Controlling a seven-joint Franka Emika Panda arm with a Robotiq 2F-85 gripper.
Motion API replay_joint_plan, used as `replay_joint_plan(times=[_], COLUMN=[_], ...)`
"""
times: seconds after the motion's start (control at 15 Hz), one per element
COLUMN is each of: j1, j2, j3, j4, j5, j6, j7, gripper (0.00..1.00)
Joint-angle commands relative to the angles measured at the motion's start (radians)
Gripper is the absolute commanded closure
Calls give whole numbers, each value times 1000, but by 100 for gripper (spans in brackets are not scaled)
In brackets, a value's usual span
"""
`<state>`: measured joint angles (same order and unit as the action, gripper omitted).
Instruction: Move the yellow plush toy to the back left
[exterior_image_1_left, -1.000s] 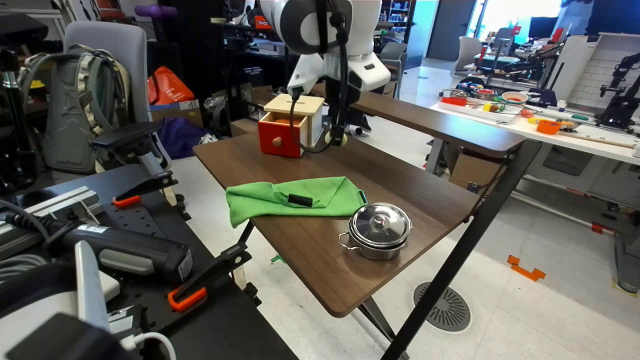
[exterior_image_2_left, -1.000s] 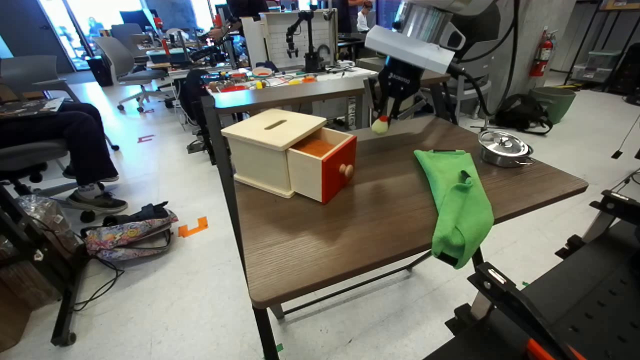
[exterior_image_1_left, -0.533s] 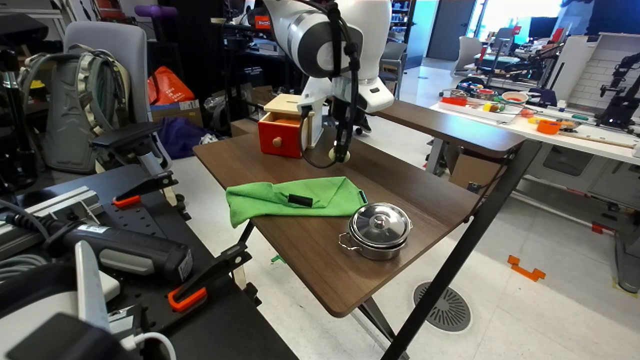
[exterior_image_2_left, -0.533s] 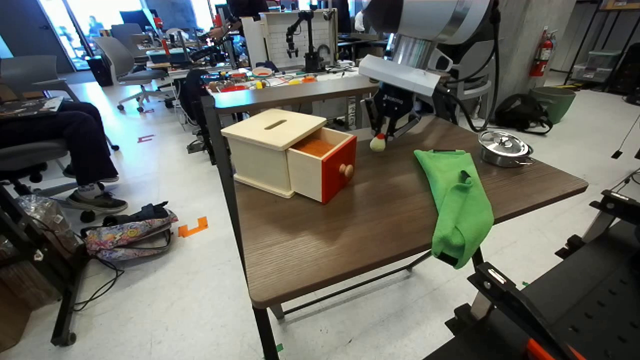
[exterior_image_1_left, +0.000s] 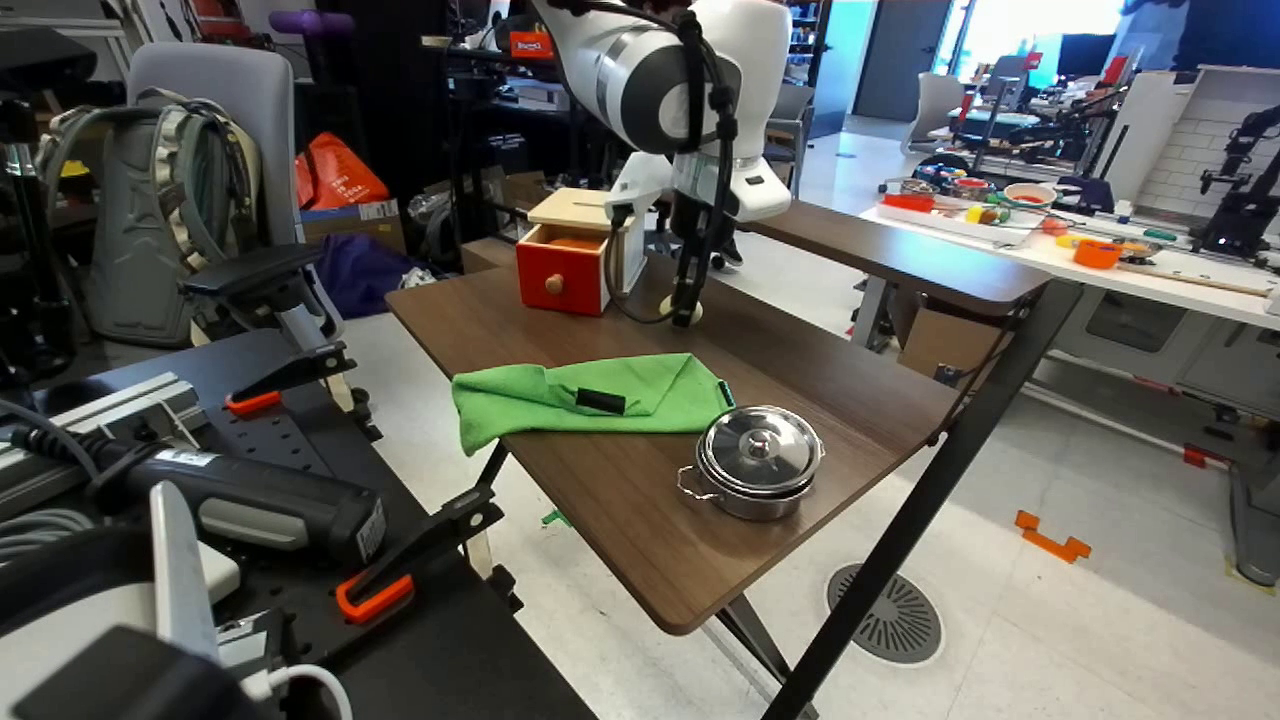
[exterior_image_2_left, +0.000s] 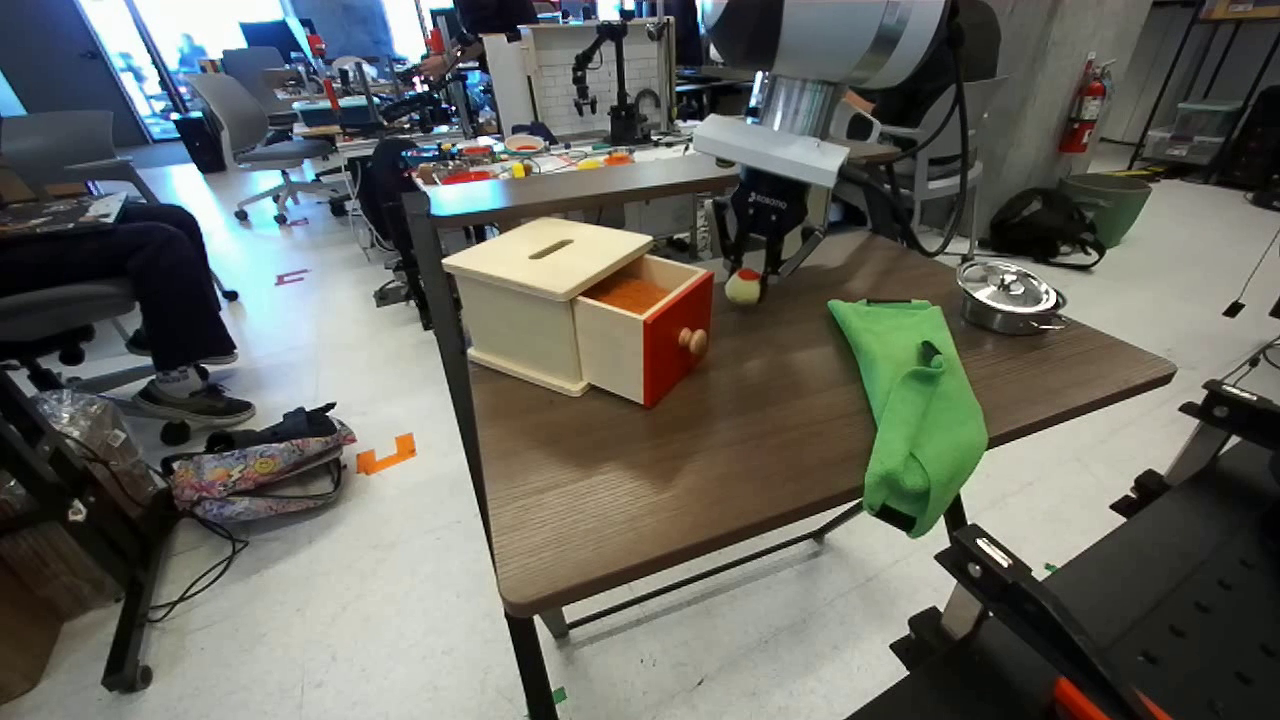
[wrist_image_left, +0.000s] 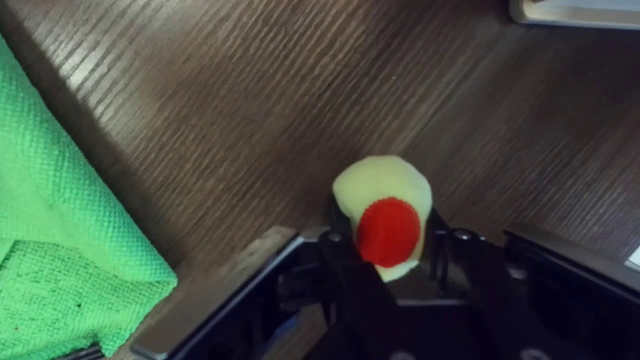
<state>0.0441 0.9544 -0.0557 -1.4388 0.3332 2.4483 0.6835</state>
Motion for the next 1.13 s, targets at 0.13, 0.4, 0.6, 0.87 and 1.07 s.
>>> replay_joint_plan(times=[0.13,0.4,0.6,0.87,1.07], j1=[6,-2,-5,-3,9], j2=[-44,-143,-228,-433,-383], j3=[9,41,55,81,64], j4=[-2,-97,-177,-387,-313], j5=[-14,3,12,42,26], j6=[-41,-14,-10,49,8], j7=[4,-38,-67,-145,-114], gripper=[19,0,0,0,0])
